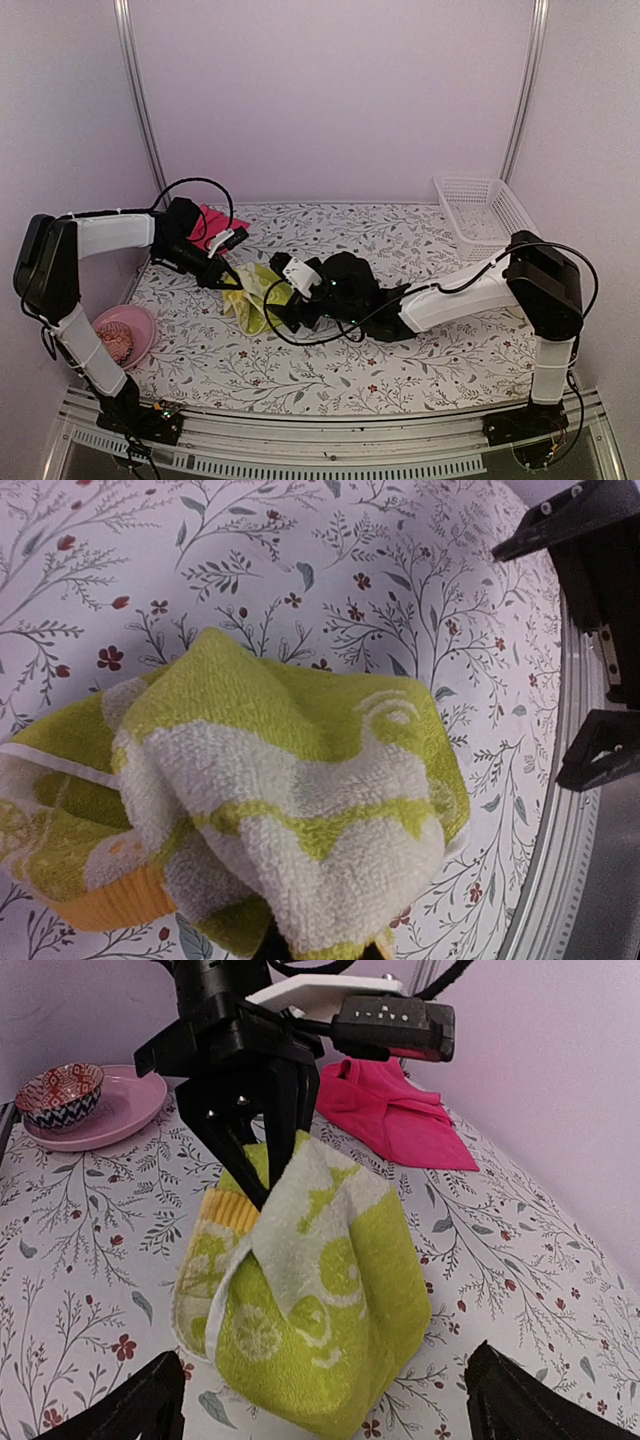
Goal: Roll the towels
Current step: Pass from the left arm to the right
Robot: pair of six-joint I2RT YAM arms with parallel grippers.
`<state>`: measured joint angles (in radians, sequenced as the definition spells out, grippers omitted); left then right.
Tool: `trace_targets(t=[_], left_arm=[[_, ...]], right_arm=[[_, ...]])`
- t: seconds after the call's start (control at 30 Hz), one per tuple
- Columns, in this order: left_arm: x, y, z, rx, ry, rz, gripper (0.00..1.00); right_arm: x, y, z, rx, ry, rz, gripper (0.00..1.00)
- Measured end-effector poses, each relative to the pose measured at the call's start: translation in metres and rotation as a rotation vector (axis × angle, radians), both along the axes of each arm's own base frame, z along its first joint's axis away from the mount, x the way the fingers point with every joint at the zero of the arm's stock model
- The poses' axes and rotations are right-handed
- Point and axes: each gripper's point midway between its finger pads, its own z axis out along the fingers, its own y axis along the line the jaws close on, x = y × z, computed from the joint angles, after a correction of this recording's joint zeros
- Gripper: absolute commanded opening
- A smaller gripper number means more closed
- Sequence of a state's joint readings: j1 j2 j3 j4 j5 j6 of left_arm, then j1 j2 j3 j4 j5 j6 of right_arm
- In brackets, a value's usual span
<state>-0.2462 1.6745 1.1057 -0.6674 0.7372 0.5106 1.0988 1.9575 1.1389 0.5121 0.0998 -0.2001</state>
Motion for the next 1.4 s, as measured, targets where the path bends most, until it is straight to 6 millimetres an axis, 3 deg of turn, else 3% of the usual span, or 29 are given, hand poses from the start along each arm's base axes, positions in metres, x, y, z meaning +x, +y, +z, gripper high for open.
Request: trace_targets(t=[0.2, 0.37, 0.5, 0.57, 0.6, 0.67, 0.73, 0.9, 0.93, 0.97, 1.07, 1.2, 1.3, 1.4], left_arm=[[-0.001, -0.002, -0.001, -0.014, 0.016, -0.001, 0.00], [-0.002, -0.003, -0.001, -0.019, 0.021, -0.003, 0.00], [-0.002, -0.003, 0.000, -0.026, 0.023, -0.005, 0.00], [-0.002, -0.004, 0.000, -0.028, 0.024, -0.006, 0.00], [-0.002, -0.004, 0.000, -0.028, 0.024, -0.006, 0.00], [-0.002, -0.004, 0.000, -0.029, 0.025, -0.006, 0.02], [-0.002, -0.004, 0.000, -0.029, 0.025, -0.006, 0.17], [-0.002, -0.002, 0.000, -0.021, 0.020, -0.006, 0.86], [-0.001, -0.001, 0.001, -0.020, 0.014, -0.003, 0.96], [0.000, 0.001, 0.003, -0.018, 0.008, 0.002, 0.97], [0.007, 0.013, 0.021, -0.021, -0.057, 0.028, 0.97], [0.012, 0.026, 0.065, -0.028, -0.241, 0.038, 0.97], [0.003, 0.023, 0.100, -0.041, -0.434, 0.002, 0.97], [-0.015, 0.010, 0.120, -0.052, -0.598, -0.056, 0.97]], right_arm=[[-0.005, 0.048, 0.004, -0.002, -0.089, -0.059, 0.82], [-0.011, 0.073, -0.019, -0.072, -0.144, -0.089, 0.66], [-0.011, 0.075, -0.040, -0.140, -0.159, -0.118, 0.42], [-0.007, 0.071, -0.046, -0.170, -0.169, -0.140, 0.23], [-0.004, 0.069, -0.048, -0.181, -0.173, -0.153, 0.08], [0.000, 0.065, -0.048, -0.193, -0.184, -0.175, 0.02], [0.003, 0.063, -0.046, -0.197, -0.194, -0.200, 0.02], [0.007, 0.049, -0.047, -0.213, -0.206, -0.230, 0.02], [0.006, 0.044, -0.047, -0.215, -0.196, -0.219, 0.02], [0.003, 0.037, -0.047, -0.219, -0.182, -0.204, 0.02], [0.001, 0.015, -0.029, -0.180, -0.111, -0.146, 0.02], [0.018, -0.008, 0.036, -0.026, -0.034, -0.078, 0.02], [0.031, -0.020, 0.077, 0.080, 0.019, -0.010, 0.02], [0.040, -0.023, 0.088, 0.110, 0.074, 0.024, 0.02]])
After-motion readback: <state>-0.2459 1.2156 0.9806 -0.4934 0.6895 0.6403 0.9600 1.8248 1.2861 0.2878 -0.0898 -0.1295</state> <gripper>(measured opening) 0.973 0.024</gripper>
